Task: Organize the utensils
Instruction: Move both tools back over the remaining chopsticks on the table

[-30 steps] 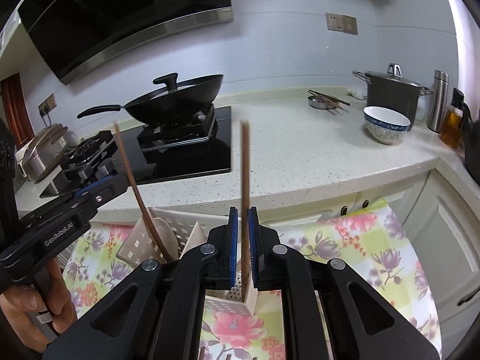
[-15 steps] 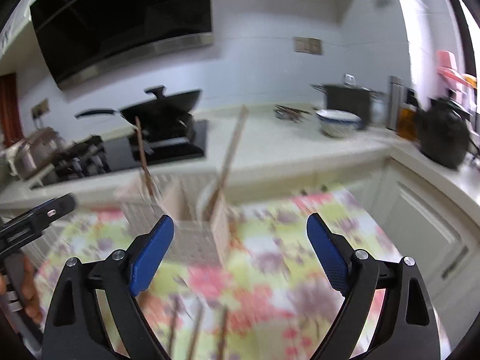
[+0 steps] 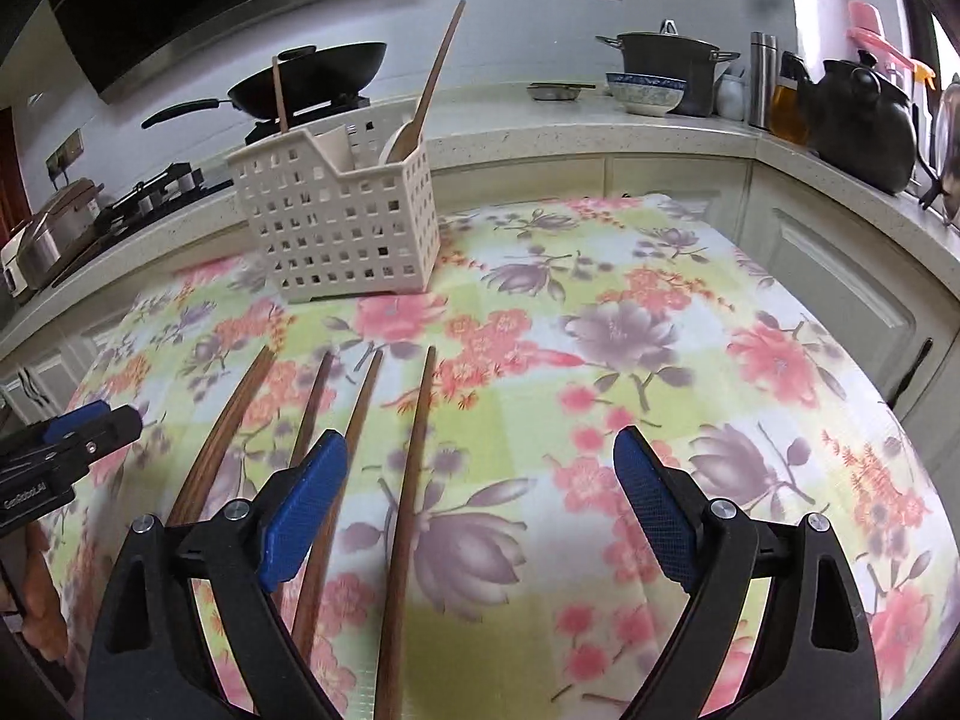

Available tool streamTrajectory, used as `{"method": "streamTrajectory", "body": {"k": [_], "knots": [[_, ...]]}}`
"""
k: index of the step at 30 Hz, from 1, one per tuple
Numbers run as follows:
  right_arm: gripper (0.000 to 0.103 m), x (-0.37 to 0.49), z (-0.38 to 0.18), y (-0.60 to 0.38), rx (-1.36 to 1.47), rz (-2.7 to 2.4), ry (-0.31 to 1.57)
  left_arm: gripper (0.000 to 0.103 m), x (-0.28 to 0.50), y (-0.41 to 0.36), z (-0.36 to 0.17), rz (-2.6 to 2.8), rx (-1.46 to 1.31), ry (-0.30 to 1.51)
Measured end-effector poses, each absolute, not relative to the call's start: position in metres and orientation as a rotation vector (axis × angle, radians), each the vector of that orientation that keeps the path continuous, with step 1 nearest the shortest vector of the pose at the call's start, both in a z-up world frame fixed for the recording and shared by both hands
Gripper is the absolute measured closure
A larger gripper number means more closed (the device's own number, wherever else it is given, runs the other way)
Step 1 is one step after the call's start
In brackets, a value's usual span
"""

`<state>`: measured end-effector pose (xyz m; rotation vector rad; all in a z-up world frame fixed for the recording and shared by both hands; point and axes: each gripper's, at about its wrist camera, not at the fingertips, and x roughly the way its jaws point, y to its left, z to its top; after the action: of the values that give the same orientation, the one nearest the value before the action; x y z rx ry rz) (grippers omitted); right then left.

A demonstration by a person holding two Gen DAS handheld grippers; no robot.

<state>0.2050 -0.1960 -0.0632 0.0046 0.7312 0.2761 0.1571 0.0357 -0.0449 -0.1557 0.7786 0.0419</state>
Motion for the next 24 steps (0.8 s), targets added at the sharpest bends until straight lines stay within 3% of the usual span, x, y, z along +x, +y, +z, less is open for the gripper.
{"method": "streamTrajectory", "body": {"k": [3,5,7,10,16,24], "knots": [[0.019,0.209,-0.072,-0.191,-0.015,0.29,0.795,0.046,0.163,0.032,-0.053,0.039,-0.156,0.824],[0.019,0.211,-0.077,-0.189,-0.027,0.286,0.829,0.063,0.168,0.03,-0.059,0.041,-0.156,0.855],[0.019,0.214,-0.081,-0.189,-0.018,0.288,0.86,0.072,0.172,0.03,-0.063,0.039,-0.154,0.873],[0.019,0.217,-0.085,-0.187,-0.029,0.283,0.878,0.072,0.175,0.028,-0.065,0.027,-0.157,0.881],[0.032,0.221,-0.086,-0.183,-0.052,0.288,0.881,0.08,0.184,0.023,-0.07,0.018,-0.146,0.9],[0.033,0.226,-0.089,-0.184,-0.045,0.281,0.89,0.083,0.189,0.021,-0.076,0.023,-0.138,0.91]]}}
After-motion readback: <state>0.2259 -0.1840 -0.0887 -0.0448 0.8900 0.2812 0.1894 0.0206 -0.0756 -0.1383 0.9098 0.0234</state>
